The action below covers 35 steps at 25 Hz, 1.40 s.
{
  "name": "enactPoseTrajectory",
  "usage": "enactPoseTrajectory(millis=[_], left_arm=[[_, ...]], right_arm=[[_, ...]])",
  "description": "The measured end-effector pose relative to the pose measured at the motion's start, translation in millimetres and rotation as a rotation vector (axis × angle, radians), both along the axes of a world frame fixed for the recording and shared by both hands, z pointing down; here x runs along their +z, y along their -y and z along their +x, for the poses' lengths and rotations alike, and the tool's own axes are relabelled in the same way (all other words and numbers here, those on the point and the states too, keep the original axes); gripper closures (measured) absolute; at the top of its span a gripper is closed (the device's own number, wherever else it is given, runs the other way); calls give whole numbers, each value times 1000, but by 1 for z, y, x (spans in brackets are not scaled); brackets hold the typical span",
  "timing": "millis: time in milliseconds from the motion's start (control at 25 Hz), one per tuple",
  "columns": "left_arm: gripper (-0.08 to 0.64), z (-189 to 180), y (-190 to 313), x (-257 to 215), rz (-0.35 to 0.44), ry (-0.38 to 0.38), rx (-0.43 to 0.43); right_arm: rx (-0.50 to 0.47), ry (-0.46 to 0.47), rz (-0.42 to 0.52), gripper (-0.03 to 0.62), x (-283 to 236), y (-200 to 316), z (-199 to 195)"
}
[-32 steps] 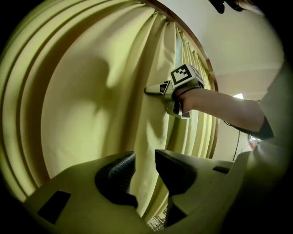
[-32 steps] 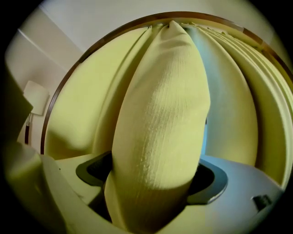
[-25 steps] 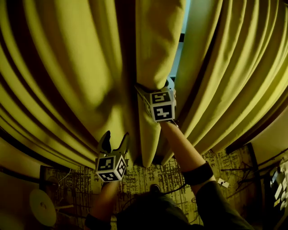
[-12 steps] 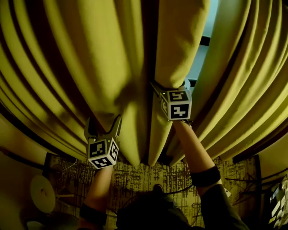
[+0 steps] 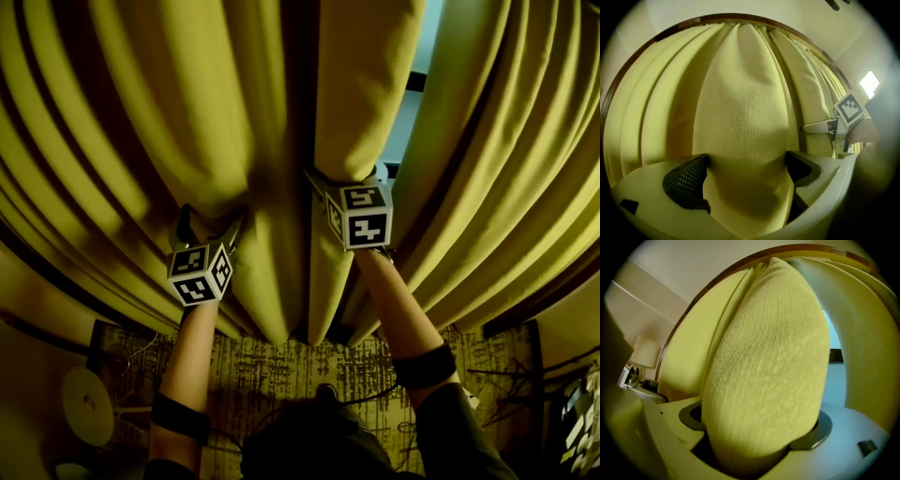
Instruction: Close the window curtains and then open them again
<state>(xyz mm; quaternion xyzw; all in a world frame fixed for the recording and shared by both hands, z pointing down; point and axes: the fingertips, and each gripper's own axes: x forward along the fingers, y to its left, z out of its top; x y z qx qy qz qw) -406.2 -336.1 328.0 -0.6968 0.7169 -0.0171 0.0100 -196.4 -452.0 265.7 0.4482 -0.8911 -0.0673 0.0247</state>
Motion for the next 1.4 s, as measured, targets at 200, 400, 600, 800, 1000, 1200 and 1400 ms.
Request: enactPoseTrajectory(millis=[200,400,600,800,1000,1200,1400], left_arm=[[247,-6,7,1,-6,-7,-20],[540,-22,2,-1,23,-66,-44],[555,-23,8,-1,31,-78,-52],[556,-27,13,-2,35,-90,-73],[556,-31,17,-2,40,-102,-103],[556,-40,15,-3,45,-139,-124],[556,-68,-3,-6,62,-199,-127]], right_arm=[[-24,7,2,135,0,6,-7],[-16,-3,41,372,0,11,-13],[-44,12,51,512,-3,18,-16],[-67,20,69,555,-6,23,-20],[-132,6,92,557,-6,25,-35],[-170,-2,116,557,-11,18,-59],[-167,-24,127,557,-17,-6,-90]])
